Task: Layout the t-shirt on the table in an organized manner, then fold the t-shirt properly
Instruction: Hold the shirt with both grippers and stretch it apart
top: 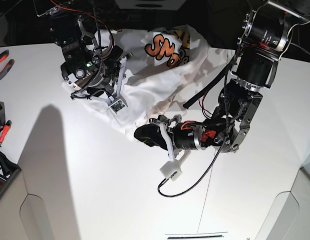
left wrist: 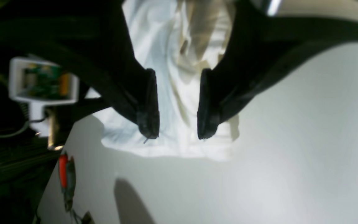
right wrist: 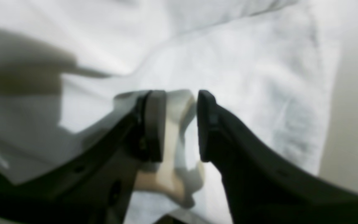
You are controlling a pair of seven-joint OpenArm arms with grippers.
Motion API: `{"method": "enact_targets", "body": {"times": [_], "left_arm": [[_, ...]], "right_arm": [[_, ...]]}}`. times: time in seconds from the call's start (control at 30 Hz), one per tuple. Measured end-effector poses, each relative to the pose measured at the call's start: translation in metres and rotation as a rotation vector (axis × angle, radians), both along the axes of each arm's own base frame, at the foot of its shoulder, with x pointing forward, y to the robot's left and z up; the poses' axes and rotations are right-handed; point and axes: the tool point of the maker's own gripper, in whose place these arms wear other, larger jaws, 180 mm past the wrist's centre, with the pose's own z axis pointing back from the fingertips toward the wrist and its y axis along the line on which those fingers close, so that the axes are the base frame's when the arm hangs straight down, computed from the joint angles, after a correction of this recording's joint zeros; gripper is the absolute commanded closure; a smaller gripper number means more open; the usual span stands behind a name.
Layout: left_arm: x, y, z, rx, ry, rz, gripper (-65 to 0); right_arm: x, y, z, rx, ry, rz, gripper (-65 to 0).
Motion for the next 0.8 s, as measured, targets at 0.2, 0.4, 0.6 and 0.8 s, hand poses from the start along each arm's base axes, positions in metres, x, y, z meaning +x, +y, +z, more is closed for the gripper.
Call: {"method": "enact_targets", "body": {"times": [0.2, 0.4, 0.6, 0.8], "left_arm": [[0.002, 0.001, 0.001, 0.005, -0.007, 0.001, -24.6], [0.001, 0.002, -0.001, 0.010, -0.002, -0.003, -24.6], [-0.005, -0.007, -0.002, 0.010, 0.006, -0.031, -24.6], [-0.030, -0.036, -0.020, 0.103, -0.001, -0.154, -24.6]], "right_arm": [[0.027, 0.014, 0.049, 0.073, -0.175, 0.012, -18.0], [0.006, 0.001, 0.044, 0.050, -0.126, -0.033, -18.0], [-0.026, -0.052, 0.013, -0.023, -0.012, -0.188, -14.2], [-0.028, -0.070, 0.000, 0.000, 0.023, -0.267, -12.7]]}}
